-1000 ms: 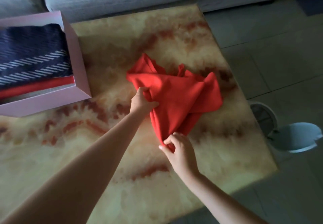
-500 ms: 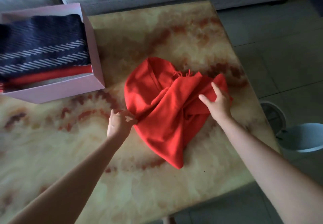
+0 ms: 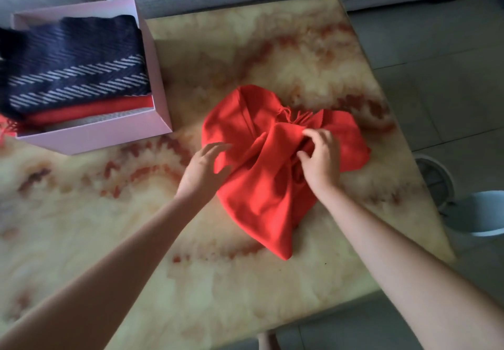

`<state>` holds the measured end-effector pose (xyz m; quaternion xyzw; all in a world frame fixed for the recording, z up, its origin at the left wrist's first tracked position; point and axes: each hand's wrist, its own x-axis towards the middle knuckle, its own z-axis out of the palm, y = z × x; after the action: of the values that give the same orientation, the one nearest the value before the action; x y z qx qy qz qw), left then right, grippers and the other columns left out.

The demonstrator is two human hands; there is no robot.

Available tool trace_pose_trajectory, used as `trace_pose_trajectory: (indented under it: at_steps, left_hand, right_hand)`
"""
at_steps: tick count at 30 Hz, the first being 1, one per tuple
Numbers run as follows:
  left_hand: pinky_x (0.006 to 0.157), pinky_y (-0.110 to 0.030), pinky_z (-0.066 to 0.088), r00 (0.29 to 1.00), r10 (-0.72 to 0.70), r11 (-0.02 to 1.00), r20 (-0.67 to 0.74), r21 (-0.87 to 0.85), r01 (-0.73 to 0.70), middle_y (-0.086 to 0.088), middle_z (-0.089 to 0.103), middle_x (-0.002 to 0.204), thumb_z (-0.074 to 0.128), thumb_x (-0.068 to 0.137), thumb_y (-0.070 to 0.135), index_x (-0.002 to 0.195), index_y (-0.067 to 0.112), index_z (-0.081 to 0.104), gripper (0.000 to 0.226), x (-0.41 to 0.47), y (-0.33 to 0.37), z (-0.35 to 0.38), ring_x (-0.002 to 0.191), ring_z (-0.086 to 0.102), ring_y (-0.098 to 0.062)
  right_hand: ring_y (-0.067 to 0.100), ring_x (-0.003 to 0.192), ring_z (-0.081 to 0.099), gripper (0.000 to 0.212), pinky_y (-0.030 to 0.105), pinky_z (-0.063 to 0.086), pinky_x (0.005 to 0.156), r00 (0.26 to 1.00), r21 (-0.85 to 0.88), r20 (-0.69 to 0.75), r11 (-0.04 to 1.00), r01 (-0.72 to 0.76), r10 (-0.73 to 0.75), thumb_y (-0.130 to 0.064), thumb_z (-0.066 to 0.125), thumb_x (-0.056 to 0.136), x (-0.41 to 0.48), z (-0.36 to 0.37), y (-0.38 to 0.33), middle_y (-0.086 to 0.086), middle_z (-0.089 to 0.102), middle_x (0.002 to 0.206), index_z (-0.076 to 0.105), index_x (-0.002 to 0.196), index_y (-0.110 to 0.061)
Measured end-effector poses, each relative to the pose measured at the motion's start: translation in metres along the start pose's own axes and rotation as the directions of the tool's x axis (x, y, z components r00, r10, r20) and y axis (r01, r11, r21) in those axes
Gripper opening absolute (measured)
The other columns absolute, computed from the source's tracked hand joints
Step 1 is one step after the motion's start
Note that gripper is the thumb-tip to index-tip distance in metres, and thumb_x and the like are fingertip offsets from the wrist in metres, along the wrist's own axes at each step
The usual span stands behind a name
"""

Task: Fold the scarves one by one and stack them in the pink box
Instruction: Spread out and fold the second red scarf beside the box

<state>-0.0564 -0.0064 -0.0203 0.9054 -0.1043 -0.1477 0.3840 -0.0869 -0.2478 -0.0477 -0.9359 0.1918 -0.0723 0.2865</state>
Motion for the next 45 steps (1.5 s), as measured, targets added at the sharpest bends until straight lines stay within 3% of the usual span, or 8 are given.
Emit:
trace_pose_trajectory:
  at_steps: [5,9,14,22,28,31,35,45]
  left_hand:
    - [0.117,-0.047,0.000,0.947,0.075,0.916,0.312,0.353,-0.189,0.003,0.029,0.153,0.066,0.082,0.040,0.150,0.029,0.016,0.085,0.010,0.039,0.044,0.145,0.014,-0.017]
    - [0.116,-0.042,0.000,0.961,0.042,0.895,0.272,0.417,-0.157,0.001,0.059,0.127,0.061,0.085,0.039,0.137,0.030,0.046,0.054,0.014,0.037,0.055,0.130,0.040,-0.017]
    - [0.095,-0.033,0.040,0.994,-0.086,0.993,0.061,0.092,0.080,-0.008,0.070,0.109,0.075,0.076,0.026,0.106,0.012,0.072,0.033,-0.002,0.014,0.025,0.106,0.061,-0.024]
    - [0.057,-0.026,0.038,0.972,-0.227,0.957,0.063,0.200,0.211,0.003,0.068,0.085,0.081,0.069,0.019,0.073,0.035,0.063,0.024,-0.064,-0.061,-0.055,0.055,0.050,-0.010]
    - [0.058,-0.007,0.045,0.856,-0.338,0.933,0.391,0.258,0.251,0.017,0.064,0.054,0.071,0.066,-0.015,0.059,0.041,0.060,0.057,-0.106,-0.120,-0.087,0.058,0.062,0.005]
    - [0.069,-0.025,0.054,0.946,-0.258,0.952,0.194,0.218,0.215,0.021,0.066,0.061,0.057,0.075,-0.017,0.073,0.039,0.062,0.056,-0.095,-0.125,-0.086,0.064,0.061,0.010]
    - [0.077,-0.027,0.050,0.962,-0.265,0.964,0.071,0.060,0.261,0.001,0.070,0.083,0.058,0.086,0.000,0.084,0.023,0.070,0.026,-0.060,-0.081,-0.069,0.075,0.065,-0.011]
    - [0.102,-0.038,0.040,0.986,-0.153,0.967,0.068,0.214,0.135,-0.008,0.053,0.132,0.062,0.085,0.022,0.131,0.019,0.054,0.046,0.017,-0.027,-0.022,0.123,0.048,-0.027]
  right_hand:
    - [0.032,0.146,-0.002,0.059,0.046,0.000,0.116,0.949,-0.435,0.290,0.901,0.013,0.126,-0.026,0.070,0.082,0.042,-0.023,0.039,0.002,0.022,0.157,0.048,0.137,-0.026]
    - [0.025,0.142,0.022,0.008,0.038,-0.008,0.113,0.949,-0.437,0.314,0.884,0.169,-0.026,-0.023,0.069,0.082,0.044,-0.021,0.046,0.003,0.058,0.132,0.070,0.089,-0.022]
    - [0.028,0.070,0.065,0.006,0.034,0.002,0.117,0.968,-0.417,0.174,0.877,0.240,-0.182,-0.011,0.062,0.083,0.023,-0.024,0.047,0.005,0.068,0.066,0.063,0.079,-0.016]
    - [0.027,0.077,0.062,0.016,0.028,0.038,0.074,0.915,-0.007,0.370,0.985,0.175,-0.160,-0.015,0.070,0.080,-0.098,-0.032,-0.017,-0.002,0.065,0.073,0.062,0.093,-0.017]
    - [0.014,0.081,0.064,0.012,0.026,0.041,0.067,0.811,0.063,0.542,0.973,0.222,-0.220,-0.036,0.059,0.086,-0.160,-0.012,-0.059,-0.007,0.065,0.085,0.062,0.090,-0.025]
    - [0.018,0.089,0.063,0.021,0.028,0.044,0.077,0.966,0.078,0.258,0.996,-0.047,0.025,-0.035,0.066,0.084,-0.120,0.007,-0.052,-0.002,0.068,0.093,0.066,0.098,-0.020]
    - [0.030,0.111,0.059,0.057,0.037,0.043,0.093,0.877,0.072,0.237,0.893,-0.444,0.417,-0.048,0.067,0.081,-0.043,0.030,-0.049,0.013,0.068,0.110,0.060,0.119,-0.005]
    - [0.030,0.121,0.043,0.063,0.032,0.026,0.102,0.961,-0.077,0.239,0.989,-0.123,0.138,-0.024,0.074,0.073,-0.074,0.074,-0.092,0.010,0.051,0.129,0.051,0.132,-0.016]
